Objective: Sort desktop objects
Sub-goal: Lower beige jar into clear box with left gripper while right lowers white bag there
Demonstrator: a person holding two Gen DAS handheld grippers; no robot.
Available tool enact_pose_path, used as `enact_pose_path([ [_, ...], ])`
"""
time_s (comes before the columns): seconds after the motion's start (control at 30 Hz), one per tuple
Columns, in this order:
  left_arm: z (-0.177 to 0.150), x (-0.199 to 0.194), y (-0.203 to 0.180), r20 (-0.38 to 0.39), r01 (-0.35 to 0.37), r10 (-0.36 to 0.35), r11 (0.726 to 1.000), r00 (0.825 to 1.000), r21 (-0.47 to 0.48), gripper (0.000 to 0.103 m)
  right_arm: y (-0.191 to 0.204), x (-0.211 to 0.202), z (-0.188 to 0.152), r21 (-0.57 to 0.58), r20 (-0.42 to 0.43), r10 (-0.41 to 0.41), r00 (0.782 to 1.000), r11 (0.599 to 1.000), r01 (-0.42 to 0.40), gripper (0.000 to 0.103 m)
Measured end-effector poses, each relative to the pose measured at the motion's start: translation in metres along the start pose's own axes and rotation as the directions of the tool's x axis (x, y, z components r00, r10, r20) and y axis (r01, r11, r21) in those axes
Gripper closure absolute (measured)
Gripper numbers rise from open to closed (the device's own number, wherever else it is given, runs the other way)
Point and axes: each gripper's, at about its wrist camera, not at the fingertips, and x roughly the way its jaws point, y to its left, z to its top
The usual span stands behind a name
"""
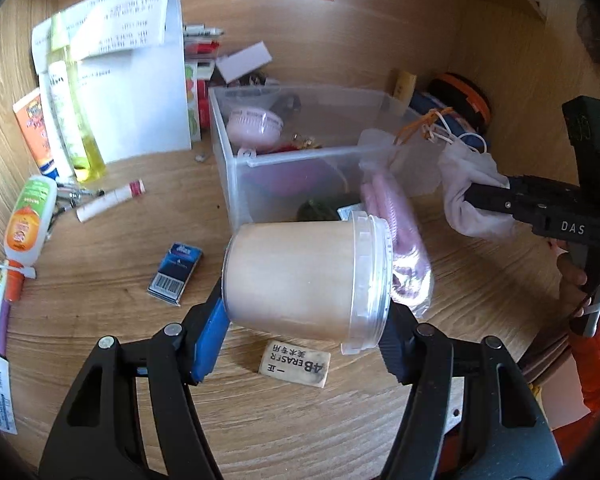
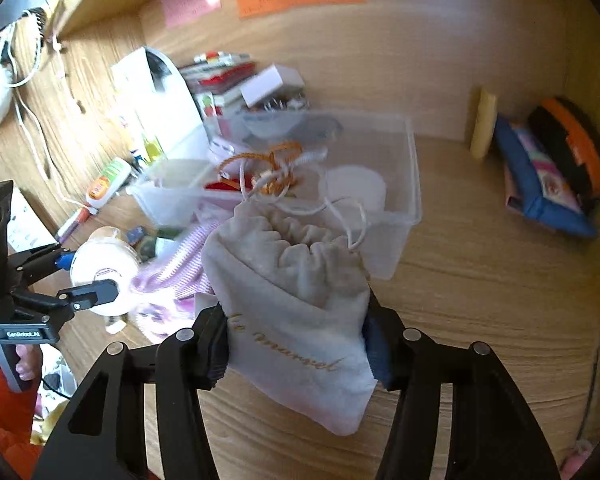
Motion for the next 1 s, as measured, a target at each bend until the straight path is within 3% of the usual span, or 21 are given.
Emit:
enact_pose_path([
  [0.47, 0.031, -0.028, 0.002, 0.142, -0.029, 0.027, 1.000, 0.990, 0.009, 0.038, 0.011, -0.034, 0.028, 0.025, 0.138, 0.048, 0.989, 0.998, -0.052, 0.051],
  [0.63, 0.041, -0.027, 0.009, 0.165, -0.030, 0.031, 0.999, 0.986, -0.009, 0.038, 0.009, -0.040, 0.037, 0.062, 0.172, 0.096, 0.980, 0.992, -0.108, 0.051],
  [1.0, 0.075, -0.015, 0.011, 0.178, -0.013, 0.013, 1.000, 0.984, -0.001, 0.038, 0.013, -0.013, 0.067, -0.001, 0.157, -0.026, 0.987, 1.000, 0.026, 0.051],
])
